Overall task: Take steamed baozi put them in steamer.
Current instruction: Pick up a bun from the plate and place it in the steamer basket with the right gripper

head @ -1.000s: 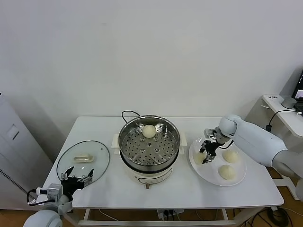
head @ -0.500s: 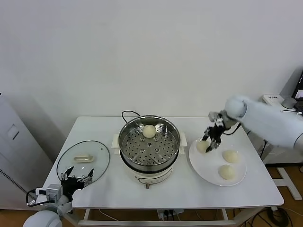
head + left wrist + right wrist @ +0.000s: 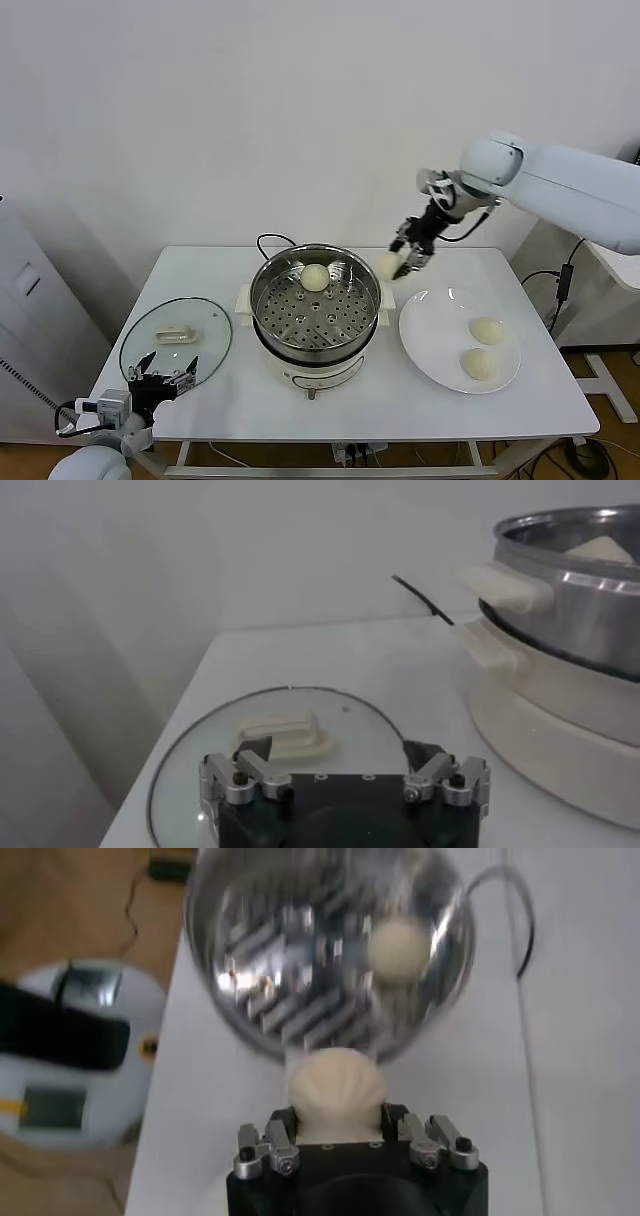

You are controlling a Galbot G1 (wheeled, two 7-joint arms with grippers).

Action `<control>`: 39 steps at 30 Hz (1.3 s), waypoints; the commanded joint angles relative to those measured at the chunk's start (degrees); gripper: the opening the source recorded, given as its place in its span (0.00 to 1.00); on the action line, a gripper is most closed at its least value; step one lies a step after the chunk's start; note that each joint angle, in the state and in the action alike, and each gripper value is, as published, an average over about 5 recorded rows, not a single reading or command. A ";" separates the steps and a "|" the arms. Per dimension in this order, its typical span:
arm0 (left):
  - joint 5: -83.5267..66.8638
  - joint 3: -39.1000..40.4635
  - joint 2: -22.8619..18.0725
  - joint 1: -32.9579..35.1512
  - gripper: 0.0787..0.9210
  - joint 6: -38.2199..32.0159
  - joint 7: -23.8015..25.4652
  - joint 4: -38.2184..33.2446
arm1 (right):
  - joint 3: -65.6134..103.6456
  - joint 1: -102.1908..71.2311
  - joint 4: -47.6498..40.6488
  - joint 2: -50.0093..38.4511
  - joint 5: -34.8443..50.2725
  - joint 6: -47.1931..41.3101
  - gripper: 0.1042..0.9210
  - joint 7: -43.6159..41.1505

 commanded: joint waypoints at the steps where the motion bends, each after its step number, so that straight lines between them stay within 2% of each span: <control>1: 0.06 -0.20 -0.40 0.13 0.88 -0.05 0.02 -0.12 | -0.90 0.00 2.10 9.56 12.30 -5.22 0.51 8.63; 15: 0.09 -0.50 -0.43 0.94 0.88 -0.35 0.05 0.11 | 1.32 -10.44 -4.80 21.54 9.15 -10.13 0.51 14.63; 29: -0.23 -0.59 -0.26 0.82 0.88 -0.52 0.09 0.13 | 1.31 -15.16 -9.68 24.72 4.69 -11.65 0.51 17.13; 39: -0.49 -0.88 -0.26 0.97 0.88 -0.73 0.11 -0.03 | 1.71 -16.04 -10.45 24.84 4.59 -12.26 0.53 18.76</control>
